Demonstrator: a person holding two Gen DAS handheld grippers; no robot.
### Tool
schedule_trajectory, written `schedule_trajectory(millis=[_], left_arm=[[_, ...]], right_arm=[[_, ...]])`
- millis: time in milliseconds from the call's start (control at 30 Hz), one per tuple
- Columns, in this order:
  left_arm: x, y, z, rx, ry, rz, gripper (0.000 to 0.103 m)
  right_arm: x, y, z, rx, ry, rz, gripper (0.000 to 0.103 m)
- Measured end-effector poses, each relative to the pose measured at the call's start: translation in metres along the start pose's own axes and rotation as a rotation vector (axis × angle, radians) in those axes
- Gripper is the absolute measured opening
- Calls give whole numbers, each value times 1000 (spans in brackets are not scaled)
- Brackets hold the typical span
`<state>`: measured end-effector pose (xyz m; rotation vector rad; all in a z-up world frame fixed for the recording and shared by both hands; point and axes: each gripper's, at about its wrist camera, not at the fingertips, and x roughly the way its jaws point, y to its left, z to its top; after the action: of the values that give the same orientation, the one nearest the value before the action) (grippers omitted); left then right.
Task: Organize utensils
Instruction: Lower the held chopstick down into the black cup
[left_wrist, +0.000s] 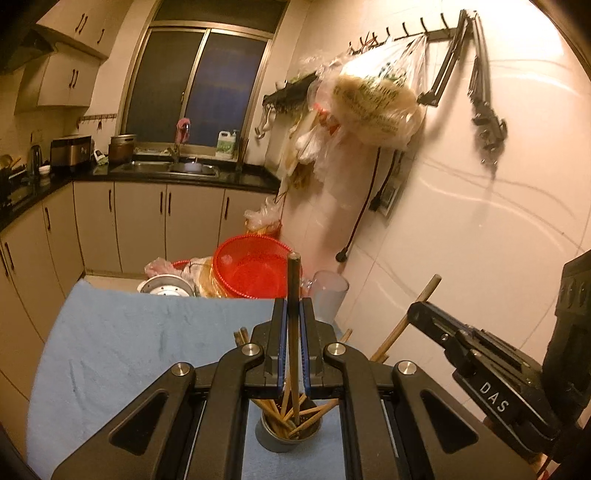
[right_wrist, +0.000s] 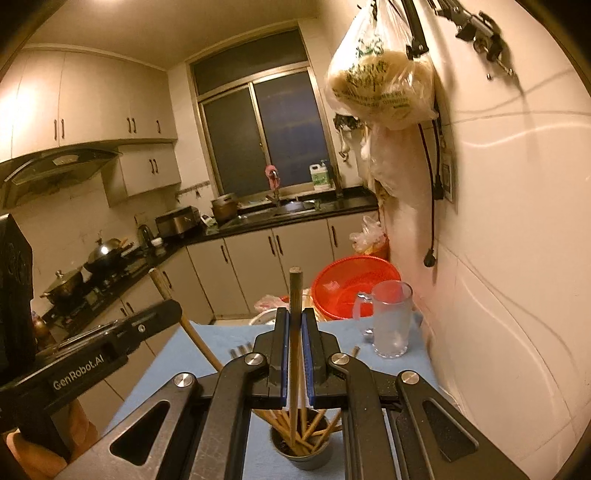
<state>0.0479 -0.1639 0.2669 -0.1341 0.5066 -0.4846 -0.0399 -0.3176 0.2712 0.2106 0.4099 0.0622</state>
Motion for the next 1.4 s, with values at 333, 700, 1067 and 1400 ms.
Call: schedule_trajectory(millis=[333, 700, 1067, 1400], left_arm=[[24, 10, -32, -15, 58, 13, 6], [30, 18, -50, -7, 86, 31, 6], [38, 19, -56, 10, 99, 40, 6], [43, 21, -62, 18, 111, 53, 6]], right_arm=[[22, -6, -29, -31, 65, 0, 8], [33, -3, -51, -72, 102, -31, 8], [40, 1, -57, -93, 129, -45, 8], [46, 2, -62, -100, 150, -50, 8]])
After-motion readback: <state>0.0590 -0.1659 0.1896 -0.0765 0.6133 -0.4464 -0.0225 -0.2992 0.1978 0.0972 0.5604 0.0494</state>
